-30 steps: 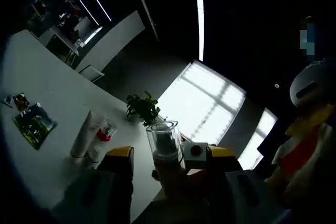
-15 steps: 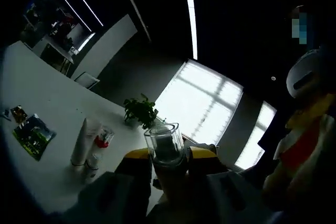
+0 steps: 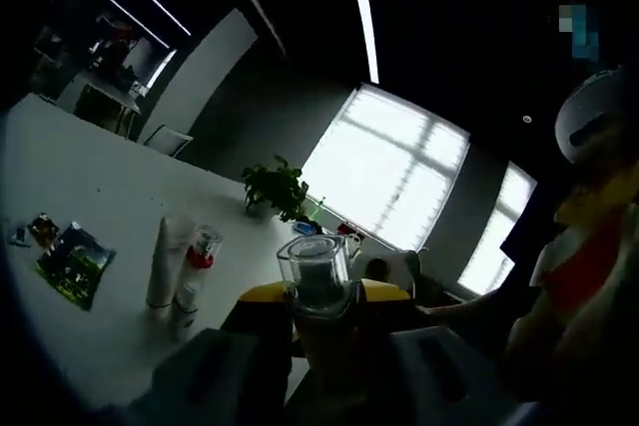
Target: Arrange the skincare products in the storage area until every visible bottle or jar stands upright without overlapping.
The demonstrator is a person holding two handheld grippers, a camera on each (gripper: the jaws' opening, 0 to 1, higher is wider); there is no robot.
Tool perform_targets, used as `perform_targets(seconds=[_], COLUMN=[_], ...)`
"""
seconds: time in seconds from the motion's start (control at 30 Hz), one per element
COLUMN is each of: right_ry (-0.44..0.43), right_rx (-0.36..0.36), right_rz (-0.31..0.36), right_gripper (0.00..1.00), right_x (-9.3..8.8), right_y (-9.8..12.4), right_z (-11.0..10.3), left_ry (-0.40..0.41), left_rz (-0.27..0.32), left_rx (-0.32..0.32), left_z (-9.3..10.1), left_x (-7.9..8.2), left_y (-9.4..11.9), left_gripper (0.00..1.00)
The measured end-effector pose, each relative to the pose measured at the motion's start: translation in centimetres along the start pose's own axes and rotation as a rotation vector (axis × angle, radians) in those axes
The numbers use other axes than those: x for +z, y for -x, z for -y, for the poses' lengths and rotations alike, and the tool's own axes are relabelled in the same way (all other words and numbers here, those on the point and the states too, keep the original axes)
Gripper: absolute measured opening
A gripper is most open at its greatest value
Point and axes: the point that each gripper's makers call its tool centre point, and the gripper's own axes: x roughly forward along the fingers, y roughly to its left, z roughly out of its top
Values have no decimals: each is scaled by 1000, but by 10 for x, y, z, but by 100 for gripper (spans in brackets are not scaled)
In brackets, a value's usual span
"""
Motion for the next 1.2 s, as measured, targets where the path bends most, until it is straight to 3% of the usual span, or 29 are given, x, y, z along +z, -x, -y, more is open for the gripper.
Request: perform_targets(seconds=[0.2, 0.4, 0.57, 0.83, 1.2], right_ry=[120, 201, 275, 324, 362], right_rx=[22, 65, 99, 126, 127], right_rz=[-123, -196, -250, -239, -245], right_gripper=[22, 22, 22, 22, 20], right_x=[-9, -12, -12, 8, 11], right_y=[-1, -3, -7, -14, -14], right_z=[-2, -8, -11, -9, -5], left_ry=[-111, -250, -294, -357, -398], left_rz=[-119, -215, -247, -301, -303], left_rx=[3, -17, -24, -13, -14], left_z=[5, 15, 17, 10, 11], left_x=[-7, -11, -10, -4, -1], left_y=[1, 0, -1, -3, -7], left_gripper=[19, 18, 18, 18, 19])
